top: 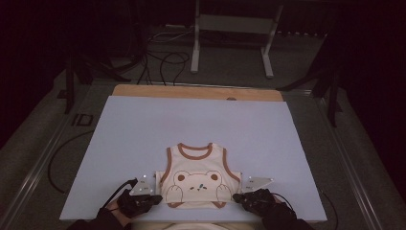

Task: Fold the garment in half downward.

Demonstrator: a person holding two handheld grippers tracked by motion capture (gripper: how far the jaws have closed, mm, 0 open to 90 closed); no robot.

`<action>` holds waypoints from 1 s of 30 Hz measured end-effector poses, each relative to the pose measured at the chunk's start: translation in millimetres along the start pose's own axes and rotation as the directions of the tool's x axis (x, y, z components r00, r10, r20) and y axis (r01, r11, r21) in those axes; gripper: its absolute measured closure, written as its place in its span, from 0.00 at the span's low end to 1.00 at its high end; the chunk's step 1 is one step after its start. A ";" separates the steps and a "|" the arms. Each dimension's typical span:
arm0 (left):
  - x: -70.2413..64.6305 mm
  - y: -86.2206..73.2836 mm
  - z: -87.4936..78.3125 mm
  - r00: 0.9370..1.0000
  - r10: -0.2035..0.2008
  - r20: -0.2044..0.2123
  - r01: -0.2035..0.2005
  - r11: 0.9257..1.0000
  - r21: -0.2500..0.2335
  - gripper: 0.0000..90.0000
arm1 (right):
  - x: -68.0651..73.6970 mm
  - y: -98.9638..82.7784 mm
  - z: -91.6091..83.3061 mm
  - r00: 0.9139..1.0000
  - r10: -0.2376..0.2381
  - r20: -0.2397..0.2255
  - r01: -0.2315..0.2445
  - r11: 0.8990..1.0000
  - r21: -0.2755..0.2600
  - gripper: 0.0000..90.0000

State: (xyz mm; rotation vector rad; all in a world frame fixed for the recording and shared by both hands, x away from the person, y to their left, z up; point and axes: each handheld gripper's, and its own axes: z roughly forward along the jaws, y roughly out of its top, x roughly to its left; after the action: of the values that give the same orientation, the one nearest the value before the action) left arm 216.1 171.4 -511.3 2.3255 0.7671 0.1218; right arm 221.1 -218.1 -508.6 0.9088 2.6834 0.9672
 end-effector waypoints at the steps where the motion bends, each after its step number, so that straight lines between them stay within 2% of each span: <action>1: 0.0 0.0 0.0 1.000 0.000 0.000 0.000 1.000 0.000 0.98 | 0.0 0.0 0.0 1.000 0.000 0.000 0.000 1.000 0.000 0.99; 9: -0.6 0.7 0.3 1.000 -0.011 0.004 0.011 1.000 0.005 0.95 | -1.9 -1.4 0.5 1.000 0.003 -0.010 -0.003 1.000 -0.012 0.98; 13: -0.2 1.1 -0.1 1.000 -0.010 0.021 0.010 1.000 0.008 0.89 | -1.4 -0.8 0.2 1.000 0.005 -0.015 -0.005 1.000 -0.012 0.93; 14: -1.2 1.2 -0.2 1.000 0.002 0.028 -0.002 1.000 0.005 0.85 | 0.0 -0.5 0.2 1.000 0.000 -0.016 -0.001 1.000 -0.013 0.88; 18: -2.2 3.3 -1.6 0.999 -0.006 0.044 0.006 1.000 0.005 0.76 | 1.6 0.8 -1.7 1.000 -0.009 -0.027 0.008 1.000 -0.023 0.74; 19: -2.2 3.3 -1.6 0.999 -0.006 0.044 0.006 1.000 0.005 0.74 | 1.6 0.8 -1.7 1.000 -0.009 -0.027 0.008 1.000 -0.023 0.74; 20: -2.2 4.3 -4.4 0.998 -0.007 0.055 0.008 1.000 -0.003 0.72 | 2.6 2.2 -3.1 0.999 -0.014 -0.035 0.013 0.999 -0.032 0.65; 21: -2.2 4.3 -4.4 0.998 -0.007 0.055 0.008 1.000 -0.003 0.72 | 3.6 3.1 -3.8 0.999 -0.013 -0.037 0.012 0.999 -0.039 0.62; 22: -3.0 5.9 -7.3 0.998 0.013 0.060 -0.012 1.000 -0.010 0.68 | 4.6 4.6 -5.4 0.999 -0.018 -0.040 0.016 0.999 -0.046 0.58; 23: -3.0 5.9 -7.3 0.998 0.013 0.060 -0.012 1.000 -0.010 0.66 | 4.6 4.6 -5.4 0.999 -0.018 -0.040 0.016 0.999 -0.046 0.58; 24: -4.1 8.2 -10.2 0.998 0.020 0.063 -0.018 1.000 -0.018 0.62 | 4.7 7.4 -7.8 0.999 -0.018 -0.044 0.015 0.998 -0.062 0.51; 25: -4.1 8.2 -10.2 0.998 0.020 0.063 -0.018 1.000 -0.018 0.58 | 4.7 7.4 -7.8 0.999 -0.018 -0.044 0.015 0.998 -0.062 0.51; 26: -4.5 9.9 -12.4 0.998 0.017 0.053 -0.015 1.000 -0.027 0.58 | 4.5 8.3 -8.5 0.999 -0.015 -0.044 0.012 0.998 -0.069 0.48; 27: -4.5 9.9 -12.4 0.998 0.017 0.053 -0.015 1.000 -0.027 0.52 | 4.5 8.3 -8.5 0.999 -0.015 -0.044 0.012 0.998 -0.069 0.48; 28: -4.3 11.5 -15.0 0.999 0.017 0.049 -0.016 0.999 -0.034 0.52 | 4.3 9.9 -10.4 0.999 -0.014 -0.048 0.010 0.997 -0.077 0.43; 29: -3.8 13.5 -17.7 0.999 0.016 0.033 -0.015 0.999 -0.033 0.44 | 3.7 12.2 -15.0 0.999 -0.013 -0.042 0.009 0.995 -0.094 0.36; 30: -3.8 13.5 -17.7 0.999 0.016 0.033 -0.015 0.999 -0.033 0.41 | 3.7 12.2 -15.0 0.999 -0.013 -0.042 0.009 0.995 -0.094 0.36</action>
State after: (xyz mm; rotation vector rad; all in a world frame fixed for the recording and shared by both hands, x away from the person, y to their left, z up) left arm 214.6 171.4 -488.8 2.2970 0.7256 0.1010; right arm 219.2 -216.5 -489.0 0.8628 2.6487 1.1124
